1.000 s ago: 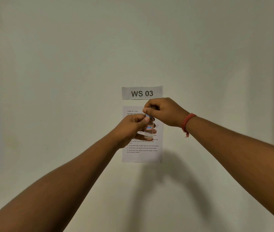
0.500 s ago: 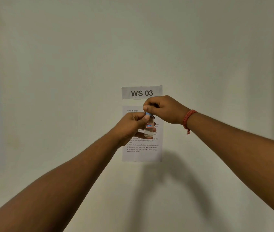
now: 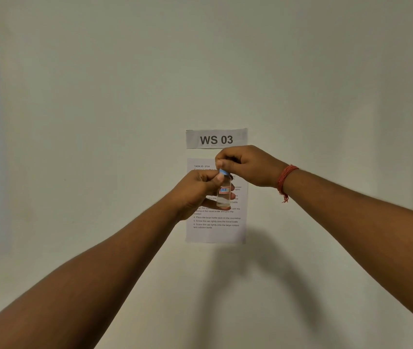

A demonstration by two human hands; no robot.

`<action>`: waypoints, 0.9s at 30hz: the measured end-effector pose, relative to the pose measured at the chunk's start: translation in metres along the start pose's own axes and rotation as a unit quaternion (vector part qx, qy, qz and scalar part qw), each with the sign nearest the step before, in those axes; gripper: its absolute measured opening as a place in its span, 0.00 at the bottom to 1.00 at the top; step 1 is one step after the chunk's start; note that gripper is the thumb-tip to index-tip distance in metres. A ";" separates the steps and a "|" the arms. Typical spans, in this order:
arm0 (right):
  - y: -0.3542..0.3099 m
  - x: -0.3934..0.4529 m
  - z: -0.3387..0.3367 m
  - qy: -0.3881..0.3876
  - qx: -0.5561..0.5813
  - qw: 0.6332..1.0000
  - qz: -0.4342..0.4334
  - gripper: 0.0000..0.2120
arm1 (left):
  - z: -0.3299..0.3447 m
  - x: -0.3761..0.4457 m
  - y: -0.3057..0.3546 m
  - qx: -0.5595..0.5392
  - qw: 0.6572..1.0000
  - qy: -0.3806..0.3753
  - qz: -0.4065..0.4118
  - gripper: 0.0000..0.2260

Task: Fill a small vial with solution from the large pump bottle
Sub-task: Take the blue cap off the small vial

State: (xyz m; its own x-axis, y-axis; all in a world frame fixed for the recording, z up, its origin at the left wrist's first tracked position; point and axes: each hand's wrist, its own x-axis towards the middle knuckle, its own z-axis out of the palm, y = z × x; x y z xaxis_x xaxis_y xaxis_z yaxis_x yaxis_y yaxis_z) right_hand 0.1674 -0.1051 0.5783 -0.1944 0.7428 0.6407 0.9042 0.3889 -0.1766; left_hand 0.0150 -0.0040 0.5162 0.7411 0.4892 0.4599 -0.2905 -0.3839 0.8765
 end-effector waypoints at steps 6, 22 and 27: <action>0.002 0.000 -0.003 0.004 0.018 1.000 0.001 0.05 | -0.001 0.000 -0.001 0.010 1.000 0.000 0.006 0.13; 0.006 0.007 0.000 0.004 0.031 0.999 0.015 0.02 | -0.002 -0.001 -0.003 0.023 1.000 0.015 -0.006 0.14; 0.008 0.009 0.001 -0.015 0.033 0.999 0.015 0.03 | -0.004 -0.001 -0.005 0.020 1.000 0.017 -0.009 0.14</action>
State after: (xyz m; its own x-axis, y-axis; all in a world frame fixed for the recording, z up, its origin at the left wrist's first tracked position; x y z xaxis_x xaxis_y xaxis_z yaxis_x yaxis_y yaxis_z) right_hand 0.1723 -0.0949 0.5820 -0.1804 0.7703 0.6117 0.8826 0.4012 -0.2450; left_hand 0.0140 0.0006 0.5119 0.7246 0.5228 0.4491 -0.2520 -0.4055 0.8787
